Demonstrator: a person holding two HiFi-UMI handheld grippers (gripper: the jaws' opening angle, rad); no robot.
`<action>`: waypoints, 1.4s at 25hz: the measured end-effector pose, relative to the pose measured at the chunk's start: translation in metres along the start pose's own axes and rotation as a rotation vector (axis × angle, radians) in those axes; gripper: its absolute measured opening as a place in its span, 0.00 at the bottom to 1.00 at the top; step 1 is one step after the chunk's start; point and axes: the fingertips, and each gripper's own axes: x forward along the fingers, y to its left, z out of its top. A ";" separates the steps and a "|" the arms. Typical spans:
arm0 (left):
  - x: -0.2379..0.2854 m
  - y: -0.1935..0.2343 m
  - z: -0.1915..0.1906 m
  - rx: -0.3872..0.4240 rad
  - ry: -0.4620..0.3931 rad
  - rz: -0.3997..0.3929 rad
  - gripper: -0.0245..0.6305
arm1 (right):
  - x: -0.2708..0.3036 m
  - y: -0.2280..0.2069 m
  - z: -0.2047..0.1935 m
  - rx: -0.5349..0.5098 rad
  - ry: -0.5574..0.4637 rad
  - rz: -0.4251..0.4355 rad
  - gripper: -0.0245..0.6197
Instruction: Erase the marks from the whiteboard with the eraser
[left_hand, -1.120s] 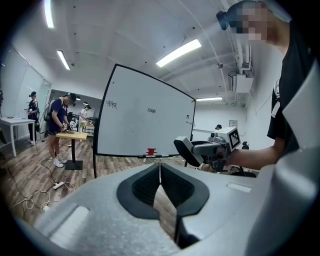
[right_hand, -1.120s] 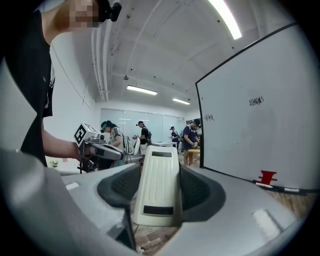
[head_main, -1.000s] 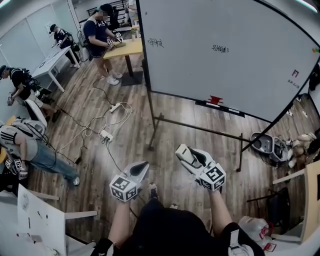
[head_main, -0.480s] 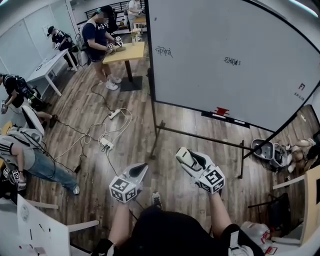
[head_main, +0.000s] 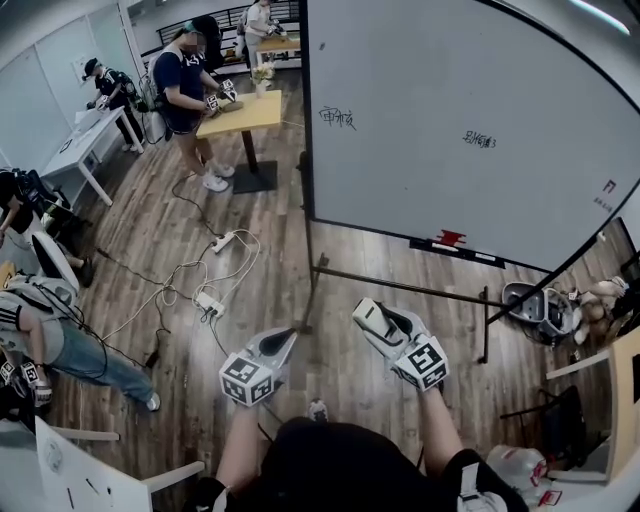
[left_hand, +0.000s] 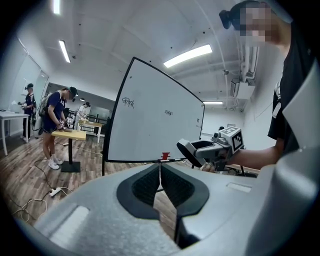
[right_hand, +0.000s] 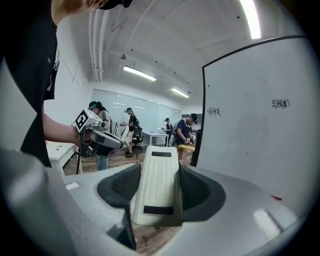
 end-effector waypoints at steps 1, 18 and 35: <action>0.001 0.007 0.002 0.002 0.002 -0.006 0.06 | 0.006 -0.003 0.003 0.000 -0.006 -0.013 0.43; 0.041 0.088 0.016 -0.004 0.026 -0.032 0.06 | 0.077 -0.064 0.022 -0.056 0.017 -0.104 0.43; 0.174 0.155 0.068 -0.011 0.016 0.031 0.06 | 0.137 -0.228 0.027 -0.106 0.037 -0.180 0.43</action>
